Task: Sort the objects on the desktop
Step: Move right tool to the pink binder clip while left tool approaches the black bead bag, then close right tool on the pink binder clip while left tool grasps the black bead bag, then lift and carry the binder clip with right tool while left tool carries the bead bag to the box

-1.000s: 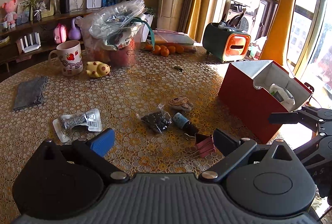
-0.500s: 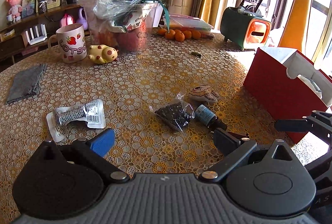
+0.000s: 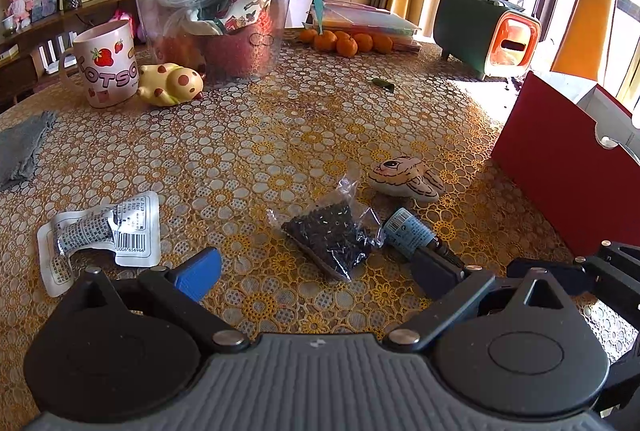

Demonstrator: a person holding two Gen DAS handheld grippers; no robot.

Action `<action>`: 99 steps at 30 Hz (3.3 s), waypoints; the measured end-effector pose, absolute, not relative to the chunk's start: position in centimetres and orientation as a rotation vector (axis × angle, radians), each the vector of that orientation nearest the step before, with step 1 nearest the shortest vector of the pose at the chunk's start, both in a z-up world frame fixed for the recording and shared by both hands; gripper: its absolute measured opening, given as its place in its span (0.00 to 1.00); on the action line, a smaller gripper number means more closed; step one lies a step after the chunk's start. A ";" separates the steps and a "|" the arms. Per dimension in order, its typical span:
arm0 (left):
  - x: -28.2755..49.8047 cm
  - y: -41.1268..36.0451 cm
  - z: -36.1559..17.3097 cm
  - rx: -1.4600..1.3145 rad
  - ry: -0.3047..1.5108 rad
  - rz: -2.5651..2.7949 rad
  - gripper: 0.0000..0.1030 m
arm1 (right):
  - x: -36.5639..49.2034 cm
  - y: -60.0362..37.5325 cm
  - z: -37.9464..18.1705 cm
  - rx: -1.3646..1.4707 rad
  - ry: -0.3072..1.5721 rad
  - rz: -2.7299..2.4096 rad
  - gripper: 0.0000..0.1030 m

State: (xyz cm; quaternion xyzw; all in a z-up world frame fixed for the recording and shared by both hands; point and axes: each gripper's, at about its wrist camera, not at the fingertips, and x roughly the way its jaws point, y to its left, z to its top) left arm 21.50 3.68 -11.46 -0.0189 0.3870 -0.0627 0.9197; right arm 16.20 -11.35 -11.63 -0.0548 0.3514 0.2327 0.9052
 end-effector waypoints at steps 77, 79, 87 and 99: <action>13.4 1.1 -7.5 -0.111 0.791 -0.142 0.32 | 14.7 -19.9 -6.9 0.071 0.700 0.421 0.38; 12.8 0.6 -6.9 -0.113 0.782 -0.152 0.32 | 14.4 -20.2 -6.3 0.084 0.689 0.423 0.38; 11.0 -1.5 -4.1 -0.101 0.744 -0.199 0.32 | 13.1 -22.0 -3.2 0.090 0.624 0.424 0.38; 9.6 -6.2 -0.5 -0.069 0.685 -0.290 0.32 | 12.2 -26.5 0.4 0.106 0.559 0.383 0.38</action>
